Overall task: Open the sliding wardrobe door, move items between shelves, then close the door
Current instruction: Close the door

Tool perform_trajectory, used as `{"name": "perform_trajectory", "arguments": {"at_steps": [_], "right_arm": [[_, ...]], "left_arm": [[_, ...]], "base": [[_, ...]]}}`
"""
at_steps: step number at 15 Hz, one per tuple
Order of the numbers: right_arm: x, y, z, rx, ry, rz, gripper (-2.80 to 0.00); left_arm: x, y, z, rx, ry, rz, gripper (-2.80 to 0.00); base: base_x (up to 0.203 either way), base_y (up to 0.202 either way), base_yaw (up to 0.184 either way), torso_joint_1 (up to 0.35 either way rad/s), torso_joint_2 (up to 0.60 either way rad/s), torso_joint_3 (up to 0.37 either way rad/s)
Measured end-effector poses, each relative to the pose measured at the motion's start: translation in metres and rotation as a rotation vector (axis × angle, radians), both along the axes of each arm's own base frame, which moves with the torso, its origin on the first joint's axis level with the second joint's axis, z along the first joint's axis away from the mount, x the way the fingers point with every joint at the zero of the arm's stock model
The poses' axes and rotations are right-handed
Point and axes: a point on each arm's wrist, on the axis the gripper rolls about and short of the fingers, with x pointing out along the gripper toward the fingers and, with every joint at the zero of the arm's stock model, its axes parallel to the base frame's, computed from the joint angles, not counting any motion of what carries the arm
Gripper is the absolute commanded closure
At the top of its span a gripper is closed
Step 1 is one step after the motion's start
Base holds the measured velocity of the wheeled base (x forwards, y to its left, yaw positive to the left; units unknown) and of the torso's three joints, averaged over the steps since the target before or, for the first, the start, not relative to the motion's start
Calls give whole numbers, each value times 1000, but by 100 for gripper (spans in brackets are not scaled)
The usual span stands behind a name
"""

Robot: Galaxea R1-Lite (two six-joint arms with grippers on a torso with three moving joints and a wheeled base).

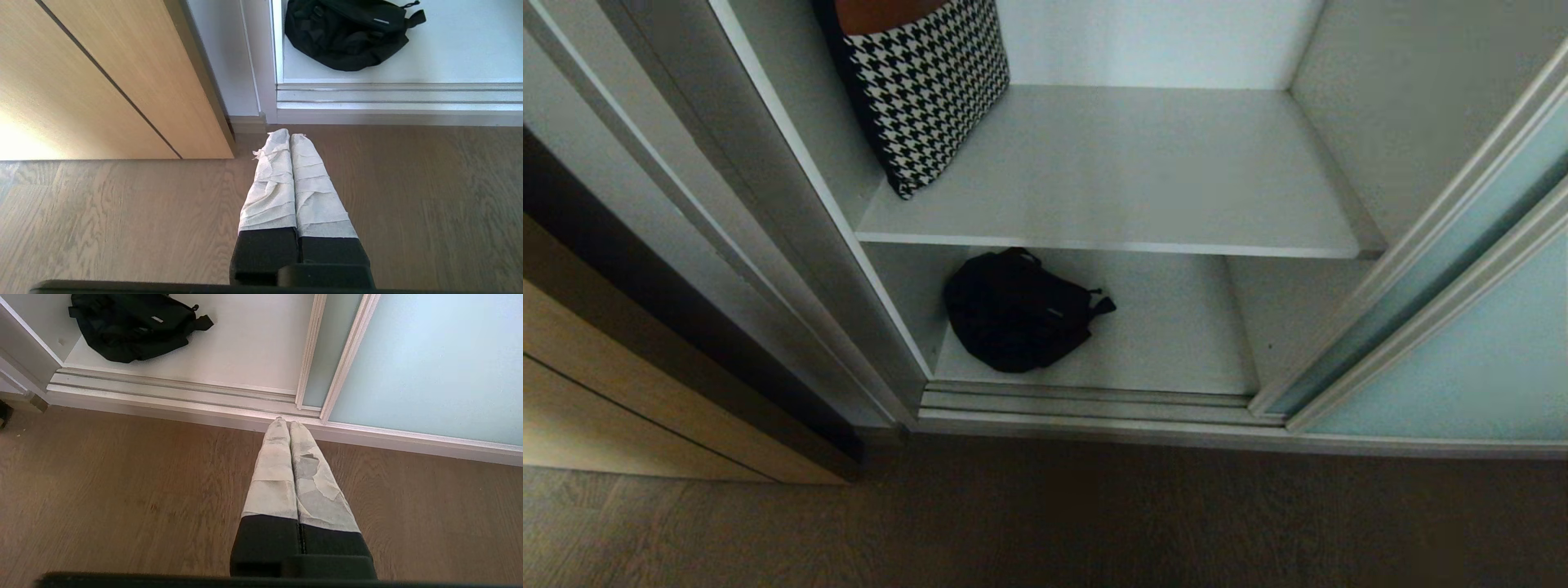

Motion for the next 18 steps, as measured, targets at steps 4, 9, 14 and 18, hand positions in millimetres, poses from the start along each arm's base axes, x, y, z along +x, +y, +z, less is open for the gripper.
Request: {"name": "perform_trajectory", "arguments": {"at_steps": [4, 9, 14, 18], "right_arm": [[0, 0, 0, 0, 0, 0, 0], [0, 0, 0, 0, 0, 0, 0], [0, 0, 0, -1, 0, -5, 0], [-1, 0, 5, -8, -19, -16, 0]], "left_arm": [[0, 0, 0, -13, 0, 6, 0], [0, 0, 0, -50, -1, 12, 0], [0, 0, 0, -50, 0, 12, 0], [0, 0, 0, -50, 0, 11, 0]], "base": [[0, 0, 0, 0, 0, 0], [0, 0, 0, 0, 0, 0], [0, 0, 0, 0, 0, 0], [0, 0, 0, 0, 0, 0]]}}
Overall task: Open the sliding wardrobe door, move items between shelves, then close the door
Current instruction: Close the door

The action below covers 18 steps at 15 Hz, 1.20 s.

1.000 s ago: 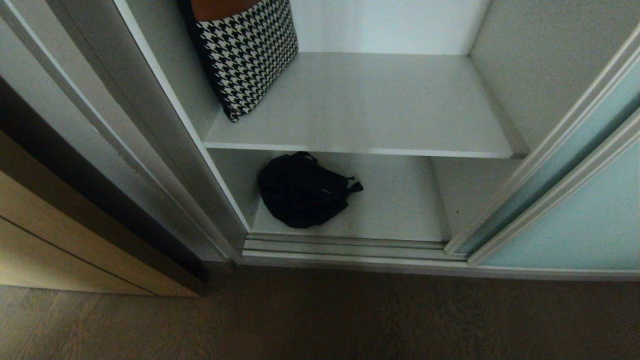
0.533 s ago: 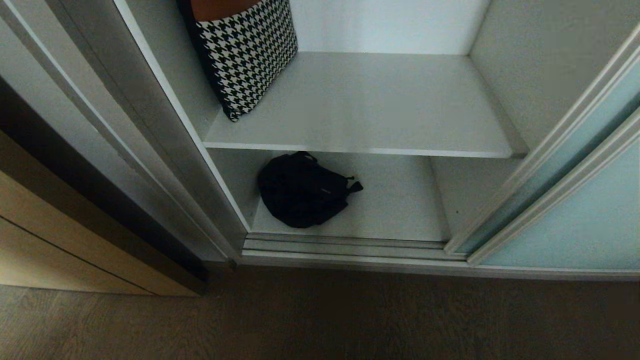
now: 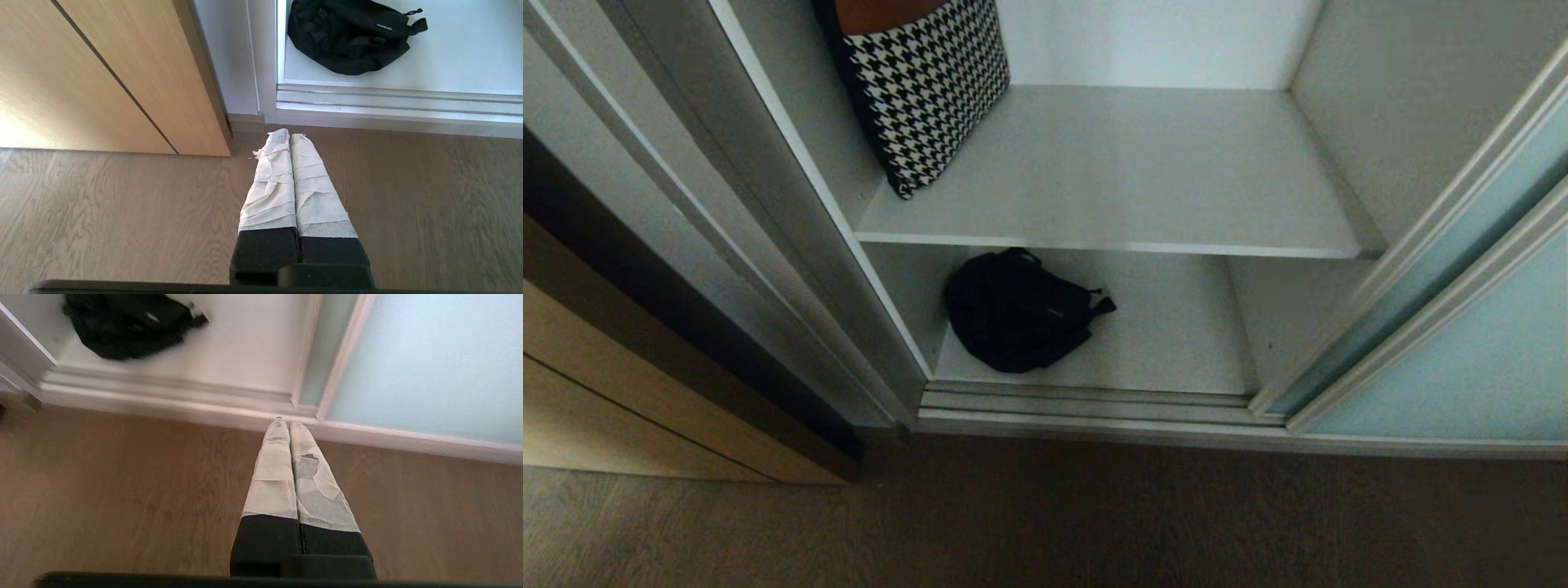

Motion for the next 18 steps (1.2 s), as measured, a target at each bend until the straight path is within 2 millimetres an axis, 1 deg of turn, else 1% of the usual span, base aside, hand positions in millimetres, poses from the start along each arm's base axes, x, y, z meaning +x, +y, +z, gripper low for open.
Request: {"name": "perform_trajectory", "arguments": {"at_steps": [1, 3, 5, 7, 9, 11, 13, 15, 17, 18], "right_arm": [[-3, 0, 9, -2, -15, -8, 0], [-19, -1, 54, 1, -128, -22, 0], [-41, -1, 101, 1, -219, -39, 0], [-58, -2, 140, 0, -256, -50, 0], [-67, -2, 179, -4, -288, -56, 0], [-66, -3, 214, -1, -312, -75, 0], [-60, -6, 243, 8, -329, -72, 0], [-50, -10, 268, 22, -335, -32, 0], [-39, -14, 287, 47, -338, -8, 0], [-33, -16, 295, 62, -334, -22, 0]], "left_arm": [[0, 0, 0, 0, 0, 0, 0], [0, 0, 0, 0, 0, 0, 0], [0, 0, 0, 0, 0, 0, 0], [0, 0, 0, 0, 0, 0, 0], [0, 0, 0, 0, 0, 0, 0], [0, 0, 0, 0, 0, 0, 0], [0, 0, 0, 0, 0, -1, 0], [0, 0, 0, 0, 0, -1, 0], [0, 0, 0, 0, 0, 0, 0], [0, 0, 0, 0, 0, 0, 0]], "base": [[0, 0, 0, 0, 0, 0], [0, 0, 0, 0, 0, 0], [0, 0, 0, 0, 0, 0], [0, 0, 0, 0, 0, 0], [0, 0, 0, 0, 0, 0], [0, 0, 0, 0, 0, 0], [0, 0, 0, 0, 0, 0], [0, 0, 0, 0, 0, 0], [0, 0, 0, 0, 0, 0], [0, 0, 0, 0, 0, 0]]}}
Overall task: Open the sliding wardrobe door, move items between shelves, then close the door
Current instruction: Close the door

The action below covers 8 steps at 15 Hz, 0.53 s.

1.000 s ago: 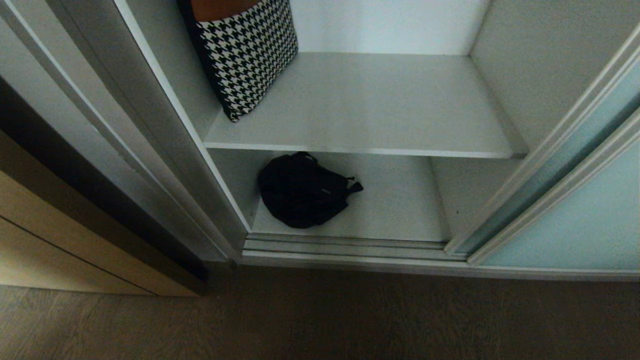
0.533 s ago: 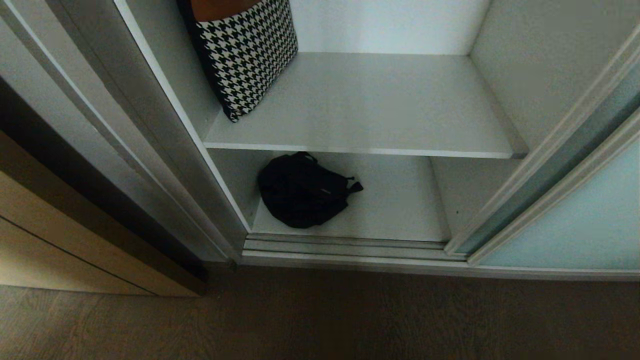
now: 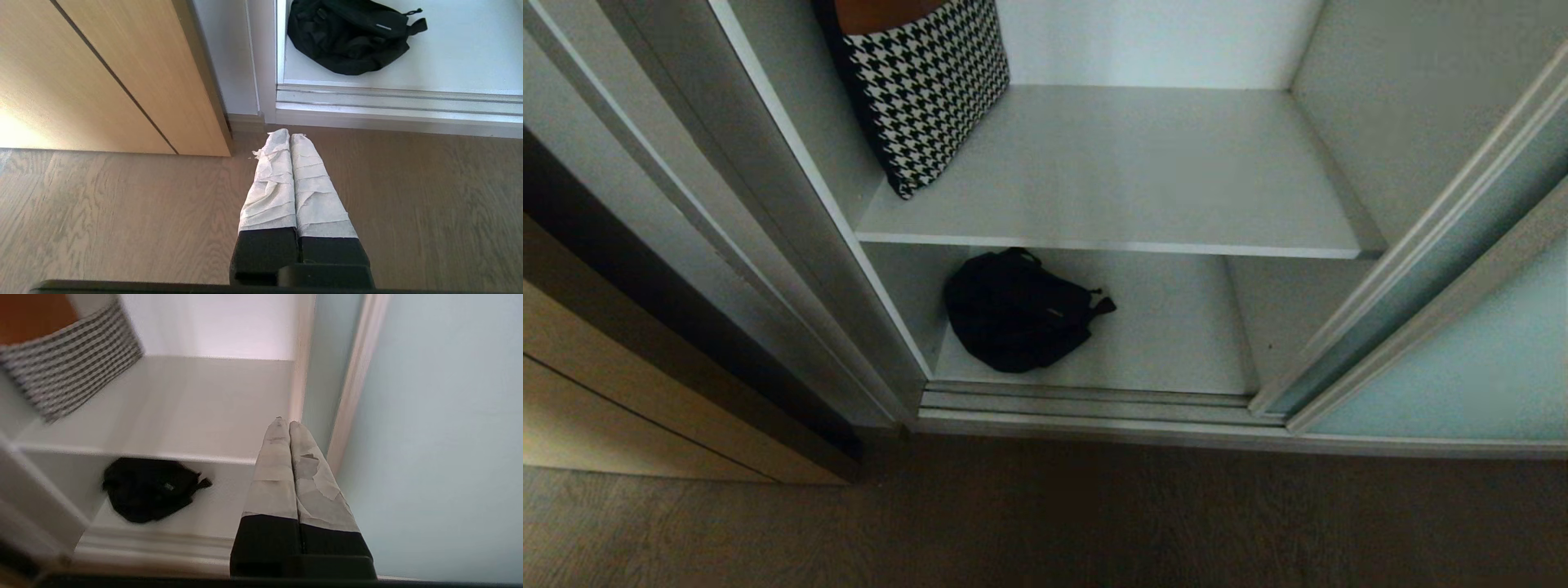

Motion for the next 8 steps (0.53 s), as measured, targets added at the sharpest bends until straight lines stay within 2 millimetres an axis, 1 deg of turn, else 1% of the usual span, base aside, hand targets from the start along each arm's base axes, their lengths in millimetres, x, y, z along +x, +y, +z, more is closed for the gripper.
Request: {"name": "perform_trajectory", "arguments": {"at_steps": [3, 5, 8], "right_arm": [[19, -1, 15, 28, 30, -52, 0], [31, 1, 19, 25, 56, -81, 0], [42, 3, 25, 39, 76, -140, 0]], "left_arm": [[0, 0, 0, 0, 0, 0, 0], [0, 0, 0, 0, 0, 0, 0], [0, 0, 0, 0, 0, 0, 0]], "base": [[0, 0, 0, 0, 0, 0], [0, 0, 0, 0, 0, 0], [0, 0, 0, 0, 0, 0]]}}
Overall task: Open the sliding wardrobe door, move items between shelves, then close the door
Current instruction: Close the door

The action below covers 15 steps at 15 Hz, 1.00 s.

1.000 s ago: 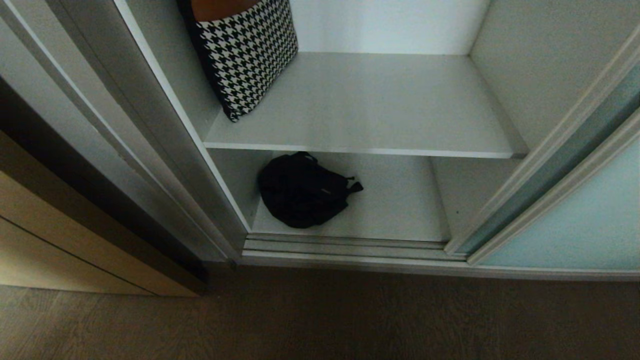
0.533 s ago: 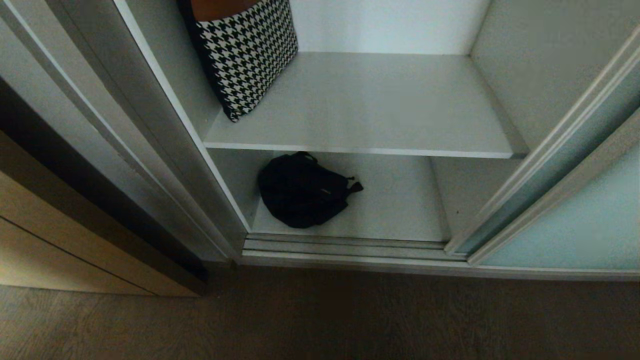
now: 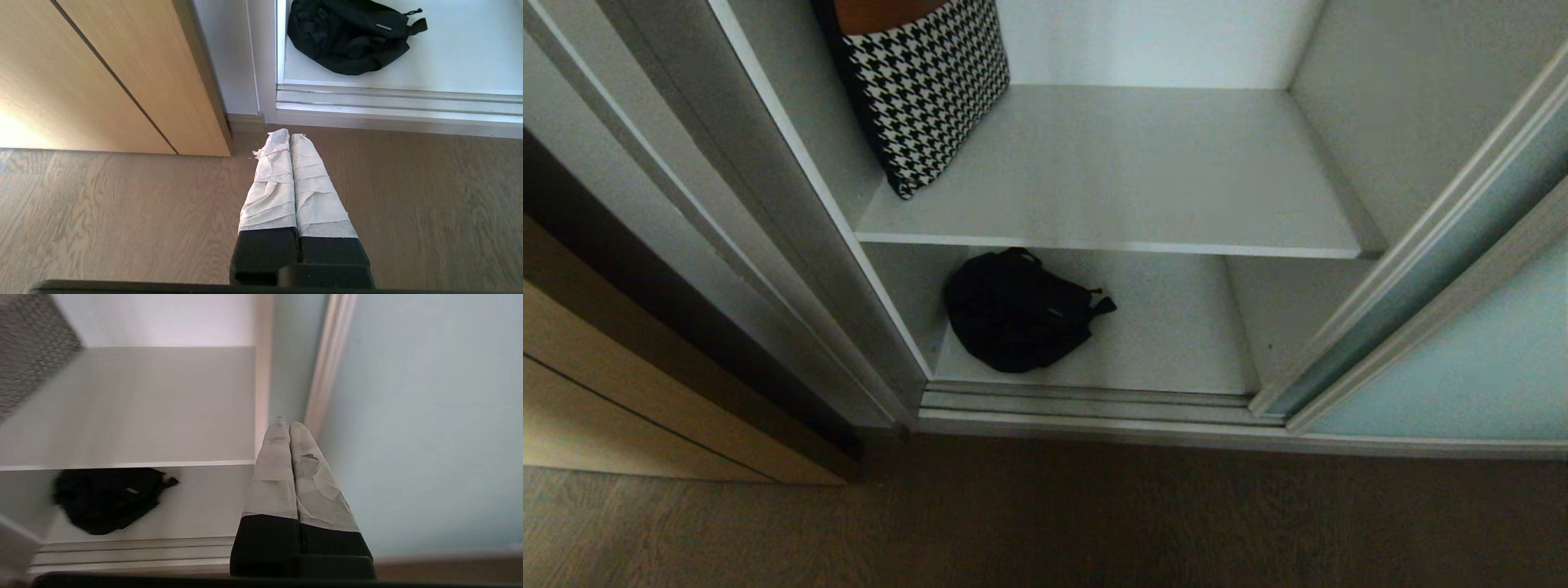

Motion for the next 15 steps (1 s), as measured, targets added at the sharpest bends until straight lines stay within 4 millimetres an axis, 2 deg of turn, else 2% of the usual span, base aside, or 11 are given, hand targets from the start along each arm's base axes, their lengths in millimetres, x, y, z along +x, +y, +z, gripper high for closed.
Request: {"name": "perform_trajectory", "arguments": {"at_steps": [9, 15], "right_arm": [[47, 7, 5, 44, 76, -253, 0], [57, 1, 11, -66, 69, -370, 0]], "left_arm": [[0, 0, 0, 0, 0, -1, 0], [0, 0, 0, 0, 0, -1, 0]], "base": [[0, 0, 0, 0, 0, 0], [0, 0, 0, 0, 0, 0]]}}
